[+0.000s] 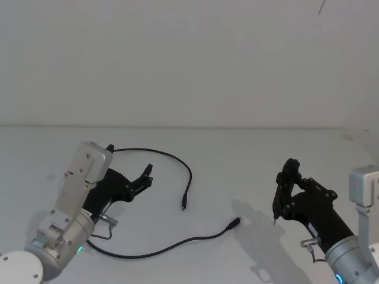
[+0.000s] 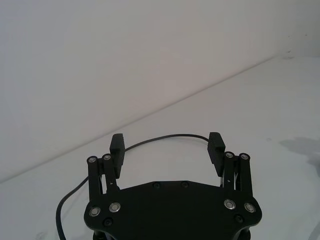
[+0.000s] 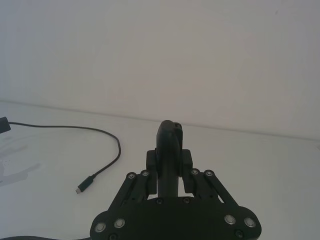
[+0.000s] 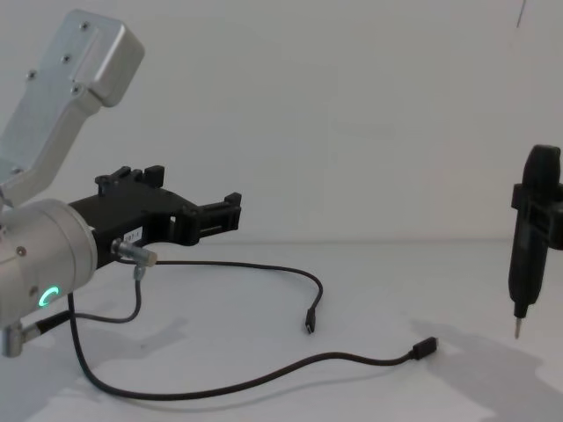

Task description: Pick up the data cable with the one hand.

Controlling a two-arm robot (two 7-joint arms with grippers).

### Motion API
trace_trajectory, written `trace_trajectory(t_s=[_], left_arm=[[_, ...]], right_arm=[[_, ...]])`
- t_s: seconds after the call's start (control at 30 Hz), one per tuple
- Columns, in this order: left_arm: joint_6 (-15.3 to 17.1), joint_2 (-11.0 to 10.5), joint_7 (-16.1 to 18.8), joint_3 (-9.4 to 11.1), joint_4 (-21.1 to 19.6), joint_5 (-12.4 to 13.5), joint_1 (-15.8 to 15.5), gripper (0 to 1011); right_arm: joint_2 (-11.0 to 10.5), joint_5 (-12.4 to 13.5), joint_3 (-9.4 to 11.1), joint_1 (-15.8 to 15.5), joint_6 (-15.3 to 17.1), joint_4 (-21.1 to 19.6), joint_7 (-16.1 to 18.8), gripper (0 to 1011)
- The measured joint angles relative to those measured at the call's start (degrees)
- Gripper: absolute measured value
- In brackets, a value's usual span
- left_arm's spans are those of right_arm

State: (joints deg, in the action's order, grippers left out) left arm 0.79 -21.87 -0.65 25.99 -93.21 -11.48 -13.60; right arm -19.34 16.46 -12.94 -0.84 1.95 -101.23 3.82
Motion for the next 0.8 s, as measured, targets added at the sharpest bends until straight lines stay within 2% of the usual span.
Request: trace_trajectory(t_s=[0.8], left_arm=[[0.0,-0.02,0.03,0.04,0.02,0.0,0.02,1002]], right_arm=[[0.0,0.0,0.0,0.0,0.0,0.01,0.01,279]])
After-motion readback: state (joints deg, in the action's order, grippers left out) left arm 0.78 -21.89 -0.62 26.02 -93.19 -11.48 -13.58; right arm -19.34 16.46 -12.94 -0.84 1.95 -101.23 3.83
